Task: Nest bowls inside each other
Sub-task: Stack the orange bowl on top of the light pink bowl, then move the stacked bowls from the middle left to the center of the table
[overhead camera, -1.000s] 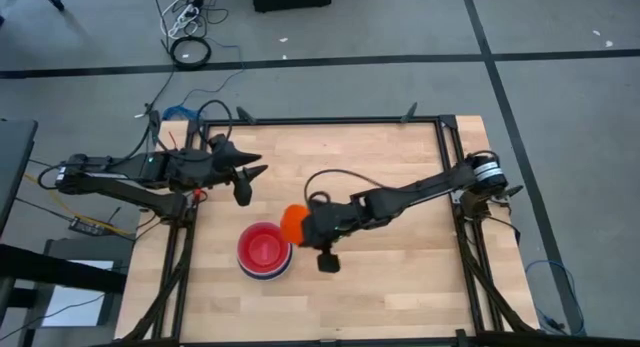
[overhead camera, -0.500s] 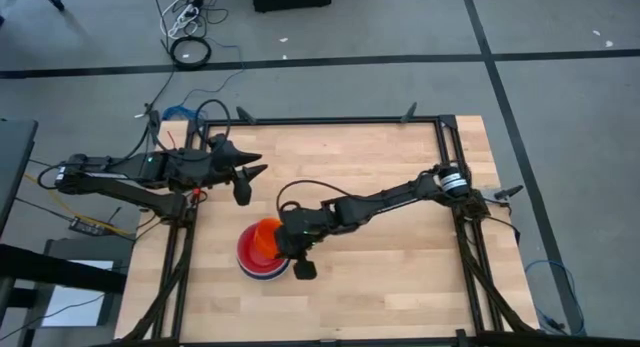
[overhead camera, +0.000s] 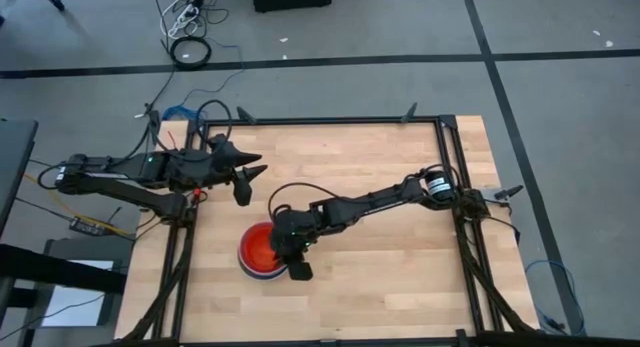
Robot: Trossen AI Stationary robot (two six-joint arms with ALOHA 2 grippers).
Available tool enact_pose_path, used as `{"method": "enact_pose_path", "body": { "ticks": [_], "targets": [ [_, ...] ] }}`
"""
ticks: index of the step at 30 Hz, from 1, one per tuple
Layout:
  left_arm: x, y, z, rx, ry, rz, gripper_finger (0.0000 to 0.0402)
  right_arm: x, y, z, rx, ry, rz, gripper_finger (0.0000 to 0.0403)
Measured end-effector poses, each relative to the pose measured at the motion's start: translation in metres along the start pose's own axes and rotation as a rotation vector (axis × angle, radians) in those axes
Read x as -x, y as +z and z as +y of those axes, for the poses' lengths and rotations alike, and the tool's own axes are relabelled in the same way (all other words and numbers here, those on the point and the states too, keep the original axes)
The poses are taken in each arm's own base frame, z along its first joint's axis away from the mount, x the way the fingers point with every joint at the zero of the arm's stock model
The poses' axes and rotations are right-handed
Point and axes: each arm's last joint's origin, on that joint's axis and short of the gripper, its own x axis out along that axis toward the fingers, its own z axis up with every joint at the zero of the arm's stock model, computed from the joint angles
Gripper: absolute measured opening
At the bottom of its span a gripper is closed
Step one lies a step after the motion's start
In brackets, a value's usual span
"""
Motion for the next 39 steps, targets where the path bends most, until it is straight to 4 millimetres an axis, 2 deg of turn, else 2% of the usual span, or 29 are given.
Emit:
{"method": "enact_pose_path", "body": {
  "ticks": [6, 9, 11, 13, 16, 18, 20, 24, 29, 34, 39],
  "targets": [
    [0.000, -0.001, 0.000, -0.006, 0.004, 0.013, 0.0163, 0.022, 0.009, 0.007, -0.010, -0.010, 0.003, 0.0131],
    [0.000, -0.006, 0.000, -0.006, -0.050, 0.076, 0.0163, 0.042, 0.013, 0.012, -0.016, -0.055, 0.027, 0.0139],
    [0.001, -0.013, -0.001, -0.010, -0.145, 0.181, 0.0163, 0.061, 0.016, 0.017, -0.018, -0.094, 0.054, 0.0139],
    [0.004, -0.025, -0.006, -0.002, -0.324, 0.335, 0.0163, 0.080, 0.017, 0.022, -0.022, -0.135, 0.083, 0.0136],
    [0.008, -0.052, -0.021, 0.066, -0.634, 0.615, 0.0163, 0.109, 0.015, 0.030, -0.027, -0.248, 0.151, 0.0129],
    [0.013, -0.073, -0.033, 0.121, -0.736, 0.757, 0.0163, 0.128, 0.012, 0.037, -0.024, -0.341, 0.191, 0.0125],
    [0.020, -0.092, -0.043, 0.168, -0.766, 0.864, 0.0163, 0.146, 0.011, 0.043, -0.025, -0.422, 0.202, 0.0121],
    [0.026, -0.132, -0.058, 0.236, -0.708, 1.011, 0.0163, 0.178, 0.011, 0.057, -0.034, -0.537, 0.186, 0.0117],
    [0.027, -0.166, -0.077, 0.196, -0.657, 1.008, 0.0163, 0.207, 0.012, 0.073, -0.036, -0.611, 0.121, 0.0114],
    [0.018, -0.190, -0.082, 0.091, -0.458, 0.963, 0.0163, 0.220, 0.012, 0.084, -0.020, -0.642, 0.079, 0.0114],
    [0.005, -0.208, -0.087, 0.012, -0.338, 0.936, 0.0163, 0.220, 0.012, 0.088, -0.006, -0.658, 0.072, 0.0112]
  ]
}}
